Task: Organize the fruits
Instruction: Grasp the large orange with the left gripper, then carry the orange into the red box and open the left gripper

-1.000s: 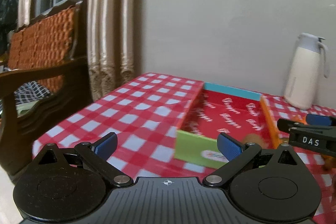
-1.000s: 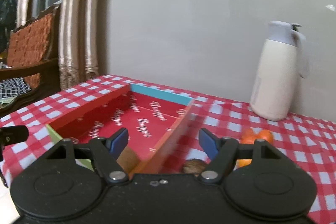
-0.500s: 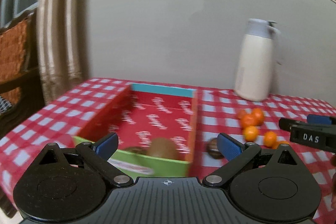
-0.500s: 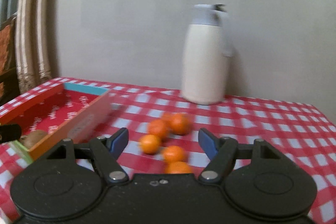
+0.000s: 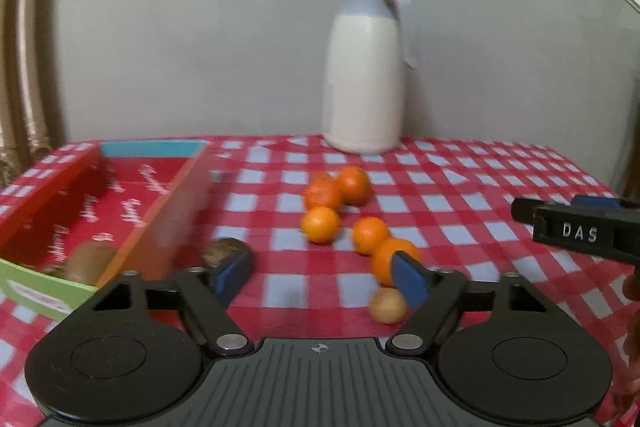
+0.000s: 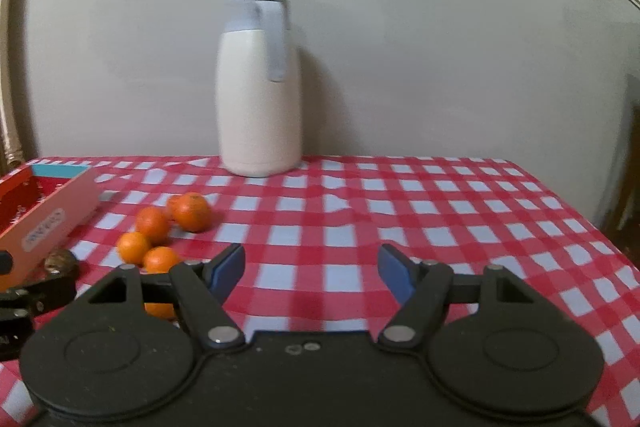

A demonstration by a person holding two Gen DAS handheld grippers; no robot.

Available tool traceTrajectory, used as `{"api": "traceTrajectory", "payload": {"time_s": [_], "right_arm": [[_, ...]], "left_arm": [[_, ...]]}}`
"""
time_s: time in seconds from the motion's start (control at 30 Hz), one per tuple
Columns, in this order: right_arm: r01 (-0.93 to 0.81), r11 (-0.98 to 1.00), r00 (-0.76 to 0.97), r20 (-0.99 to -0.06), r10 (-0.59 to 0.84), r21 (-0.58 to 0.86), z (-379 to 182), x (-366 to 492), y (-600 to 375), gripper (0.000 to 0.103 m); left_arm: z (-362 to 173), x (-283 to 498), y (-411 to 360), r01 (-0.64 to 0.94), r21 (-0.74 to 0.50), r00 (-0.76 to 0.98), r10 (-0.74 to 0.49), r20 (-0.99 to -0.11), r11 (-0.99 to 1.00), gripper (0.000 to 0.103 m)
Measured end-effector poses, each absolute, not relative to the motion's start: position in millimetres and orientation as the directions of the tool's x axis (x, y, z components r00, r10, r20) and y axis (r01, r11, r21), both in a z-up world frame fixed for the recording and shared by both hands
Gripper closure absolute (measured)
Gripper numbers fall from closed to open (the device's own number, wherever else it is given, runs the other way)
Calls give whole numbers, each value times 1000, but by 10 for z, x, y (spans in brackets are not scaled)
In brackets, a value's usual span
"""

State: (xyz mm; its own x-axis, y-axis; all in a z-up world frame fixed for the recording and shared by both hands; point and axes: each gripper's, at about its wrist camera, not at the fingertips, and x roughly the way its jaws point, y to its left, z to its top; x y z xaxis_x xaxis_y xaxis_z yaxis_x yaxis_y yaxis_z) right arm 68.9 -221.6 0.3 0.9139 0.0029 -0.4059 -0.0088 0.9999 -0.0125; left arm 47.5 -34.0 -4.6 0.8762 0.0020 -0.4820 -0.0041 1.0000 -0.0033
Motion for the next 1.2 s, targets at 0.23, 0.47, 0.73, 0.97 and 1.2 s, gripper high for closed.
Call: {"api": "traceTrajectory", "payload": {"time_s": [0.23,0.47,0.73,0.97,1.2], "right_arm": [[22,1000,911,-411,-19,2,-16,672,-2464,31],[52,999,905,-423,-47,1,-49,684,-2599,31],[71,997,897,-437,-63,3,-93,715,-2717,31],[72,997,896,-440,-64,1,-101,696,-2717,31],[67,998,897,-438,-58,5,-94,691,-2665,31]], "left_arm": [[-177,629,-652,43,30,861,-22,-509,999,35],[-248,855,-782,49,18,849,-32,-527,999,39],[-317,1040,-887,36,23,837,-17,-547,999,47],[-369,1103,-937,36,40,823,-7,-568,999,63],[-306,1047,-858,30,32,833,-8,-553,999,64]]}}
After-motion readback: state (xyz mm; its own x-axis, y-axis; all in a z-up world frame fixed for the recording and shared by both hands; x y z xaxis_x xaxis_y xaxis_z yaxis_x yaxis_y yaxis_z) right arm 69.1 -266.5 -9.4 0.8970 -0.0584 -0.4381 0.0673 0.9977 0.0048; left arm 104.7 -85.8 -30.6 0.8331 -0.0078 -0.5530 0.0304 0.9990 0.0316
